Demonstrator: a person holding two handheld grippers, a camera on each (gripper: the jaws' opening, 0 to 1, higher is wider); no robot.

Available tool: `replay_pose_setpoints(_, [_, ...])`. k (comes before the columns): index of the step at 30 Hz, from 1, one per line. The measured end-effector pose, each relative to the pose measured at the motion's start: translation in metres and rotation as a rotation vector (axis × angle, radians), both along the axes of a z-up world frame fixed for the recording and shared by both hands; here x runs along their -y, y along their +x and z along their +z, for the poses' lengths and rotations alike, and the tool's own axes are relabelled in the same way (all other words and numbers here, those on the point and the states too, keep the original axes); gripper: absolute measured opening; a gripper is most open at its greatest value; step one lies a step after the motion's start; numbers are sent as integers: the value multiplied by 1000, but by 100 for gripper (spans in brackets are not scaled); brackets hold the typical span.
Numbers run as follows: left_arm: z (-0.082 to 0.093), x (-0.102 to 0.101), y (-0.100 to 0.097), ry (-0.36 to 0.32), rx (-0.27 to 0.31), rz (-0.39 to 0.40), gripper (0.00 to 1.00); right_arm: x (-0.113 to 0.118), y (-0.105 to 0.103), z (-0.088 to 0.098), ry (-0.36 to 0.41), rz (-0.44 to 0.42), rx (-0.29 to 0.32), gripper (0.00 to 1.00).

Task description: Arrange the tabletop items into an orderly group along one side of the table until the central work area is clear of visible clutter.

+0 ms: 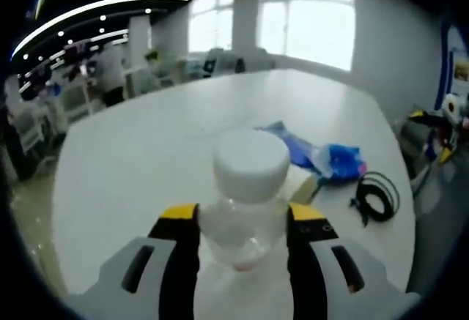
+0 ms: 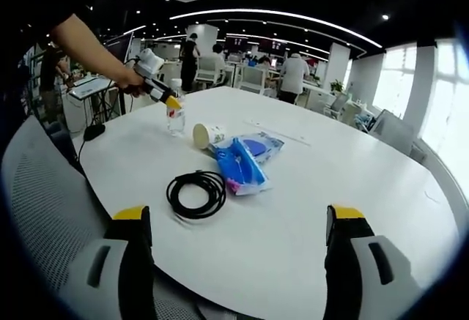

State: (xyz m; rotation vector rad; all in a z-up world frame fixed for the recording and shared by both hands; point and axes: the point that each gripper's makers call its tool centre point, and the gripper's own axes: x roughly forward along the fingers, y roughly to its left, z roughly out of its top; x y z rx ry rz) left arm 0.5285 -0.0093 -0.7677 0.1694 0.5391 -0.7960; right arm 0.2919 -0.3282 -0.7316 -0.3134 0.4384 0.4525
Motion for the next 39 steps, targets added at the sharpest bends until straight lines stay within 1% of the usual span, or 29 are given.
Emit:
replay_pose_setpoints(2, [-1, 0, -1, 13, -4, -20, 44, 1, 0, 0, 0, -3, 1, 99])
replay_pose_setpoints(9, [0, 1, -2, 8, -9, -20, 44, 2, 1, 1, -2, -13, 1, 98])
replay_pose_setpoints(12, [-1, 1, -2, 16, -11, -21, 44, 0, -1, -1, 2, -6, -16, 98])
replay_pose_setpoints(15, [-1, 0, -1, 25, -7, -21, 44, -2, -1, -2, 2, 1, -17, 98])
replay_pose_setpoints(20, [1, -1, -1, 35, -10, -19, 44, -4, -3, -5, 4, 13, -41, 100])
replay_pose_setpoints(23, [7, -2, -1, 23, -8, -12, 44, -5, -5, -8, -3, 19, -57, 100])
replay_pose_setpoints(26, [14, -6, -1, 16, -3, 3, 48, -6, -4, -7, 10, 17, -57, 100])
replay_pose_setpoints(30, [20, -11, -9, 20, 1, 15, 52, -6, -4, -6, 8, 16, -54, 100])
replay_pose_setpoints(33, [23, -16, -17, 19, -10, 31, 57, -7, -5, -5, 12, 14, -53, 100])
replay_pose_setpoints(39, [29, -25, -38, -8, -14, 66, 65, -7, -4, -4, 7, 11, -49, 100])
